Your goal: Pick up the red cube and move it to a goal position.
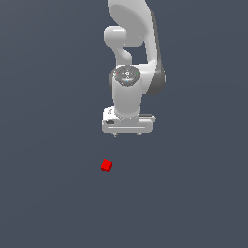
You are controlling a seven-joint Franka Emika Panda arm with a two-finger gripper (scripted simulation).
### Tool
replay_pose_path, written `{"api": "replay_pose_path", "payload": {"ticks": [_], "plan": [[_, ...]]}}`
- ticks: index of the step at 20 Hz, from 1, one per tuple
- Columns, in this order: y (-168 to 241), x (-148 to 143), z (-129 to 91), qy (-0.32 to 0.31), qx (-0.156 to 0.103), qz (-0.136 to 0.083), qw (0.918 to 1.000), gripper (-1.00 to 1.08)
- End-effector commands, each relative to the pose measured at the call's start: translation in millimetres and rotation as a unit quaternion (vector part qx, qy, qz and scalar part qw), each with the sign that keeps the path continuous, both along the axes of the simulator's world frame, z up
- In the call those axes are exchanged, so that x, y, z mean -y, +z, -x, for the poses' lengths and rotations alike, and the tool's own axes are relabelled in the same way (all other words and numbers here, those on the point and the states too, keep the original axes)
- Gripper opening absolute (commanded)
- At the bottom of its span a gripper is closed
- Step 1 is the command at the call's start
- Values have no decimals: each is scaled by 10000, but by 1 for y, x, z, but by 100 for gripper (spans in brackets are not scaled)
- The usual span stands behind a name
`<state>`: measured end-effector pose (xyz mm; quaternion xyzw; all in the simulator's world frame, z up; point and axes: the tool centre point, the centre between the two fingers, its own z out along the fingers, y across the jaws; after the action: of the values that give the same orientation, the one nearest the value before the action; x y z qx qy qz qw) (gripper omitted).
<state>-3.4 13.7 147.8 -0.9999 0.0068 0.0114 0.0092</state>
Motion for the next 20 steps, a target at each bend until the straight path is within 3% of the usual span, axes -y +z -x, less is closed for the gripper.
{"api": "replay_pose_path", "payload": {"ticks": [1, 10, 20], "plan": [[0, 0, 0, 0, 0, 0, 10000, 100], [-15, 9, -12, -185, 11, 16, 9998, 100], [-65, 43, -48, -813, 49, 66, 9967, 100]]}}
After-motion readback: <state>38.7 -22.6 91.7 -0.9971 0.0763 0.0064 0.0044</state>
